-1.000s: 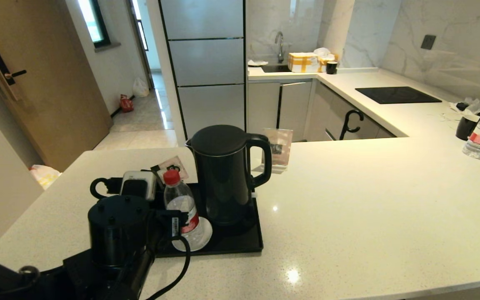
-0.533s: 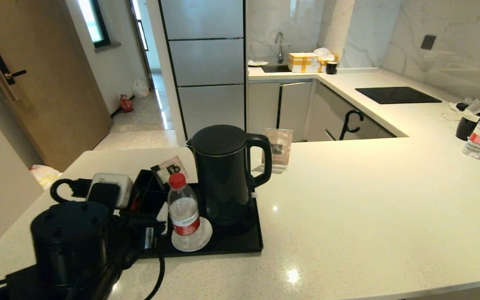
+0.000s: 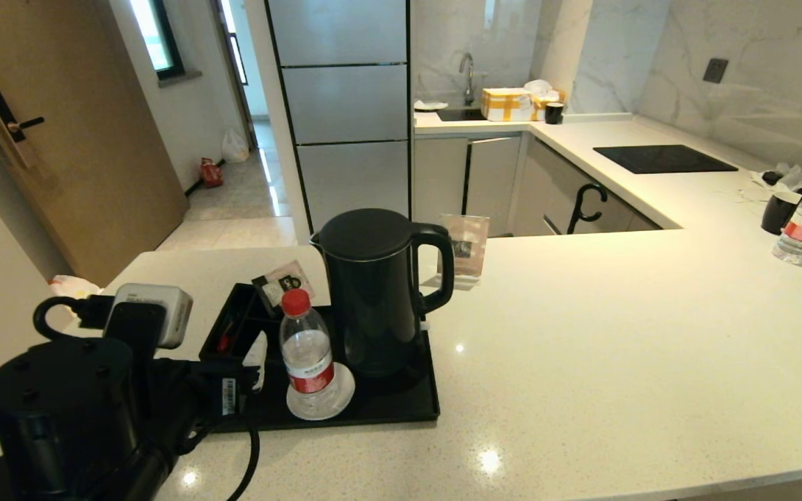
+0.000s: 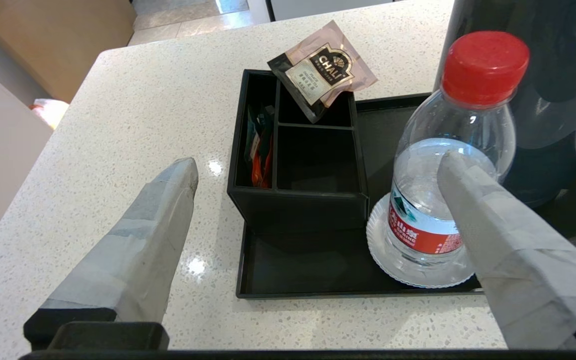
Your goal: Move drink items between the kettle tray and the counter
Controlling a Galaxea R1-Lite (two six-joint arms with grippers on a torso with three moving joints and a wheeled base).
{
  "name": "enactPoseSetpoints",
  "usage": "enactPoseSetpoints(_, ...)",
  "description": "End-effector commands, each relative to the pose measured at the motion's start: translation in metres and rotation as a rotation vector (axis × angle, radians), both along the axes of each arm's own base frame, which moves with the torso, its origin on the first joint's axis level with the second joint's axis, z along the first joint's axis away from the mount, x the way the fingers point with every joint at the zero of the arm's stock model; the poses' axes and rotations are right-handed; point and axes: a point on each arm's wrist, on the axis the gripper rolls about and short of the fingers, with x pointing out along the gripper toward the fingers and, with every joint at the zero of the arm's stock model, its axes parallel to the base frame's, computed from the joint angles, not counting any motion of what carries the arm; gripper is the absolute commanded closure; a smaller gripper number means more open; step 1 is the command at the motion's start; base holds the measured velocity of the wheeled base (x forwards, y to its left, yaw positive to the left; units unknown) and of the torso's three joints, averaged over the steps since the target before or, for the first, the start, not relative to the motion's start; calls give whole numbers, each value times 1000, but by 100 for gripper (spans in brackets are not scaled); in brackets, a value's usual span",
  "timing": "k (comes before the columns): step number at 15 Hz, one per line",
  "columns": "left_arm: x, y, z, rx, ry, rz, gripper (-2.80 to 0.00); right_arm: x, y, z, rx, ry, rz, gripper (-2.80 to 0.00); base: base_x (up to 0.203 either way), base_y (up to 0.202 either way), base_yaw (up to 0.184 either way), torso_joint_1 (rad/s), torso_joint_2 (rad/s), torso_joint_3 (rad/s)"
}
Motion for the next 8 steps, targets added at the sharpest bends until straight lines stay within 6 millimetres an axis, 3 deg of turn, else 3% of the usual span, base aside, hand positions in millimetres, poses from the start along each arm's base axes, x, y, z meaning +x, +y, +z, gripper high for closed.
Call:
enactPoseSetpoints(1,0,0,1,-3,-5,5,0,0,0,0,0,2,1,0,0,0,0,0,0,0)
enactPoseSetpoints(3,3,7,8,10,3,29,0,0,0,0,-2,2,0,0,0,0,0,0,0,0)
enactPoseSetpoints(5,1,42,43,12,-8,160,0,0,0,0,-2,2,0,0,0,0,0,0,0,0)
enactPoseSetpoints(8,-53,100,102,-13,-94,374,0,0,0,0,-2,2,0,0,0,0,0,0,0,0)
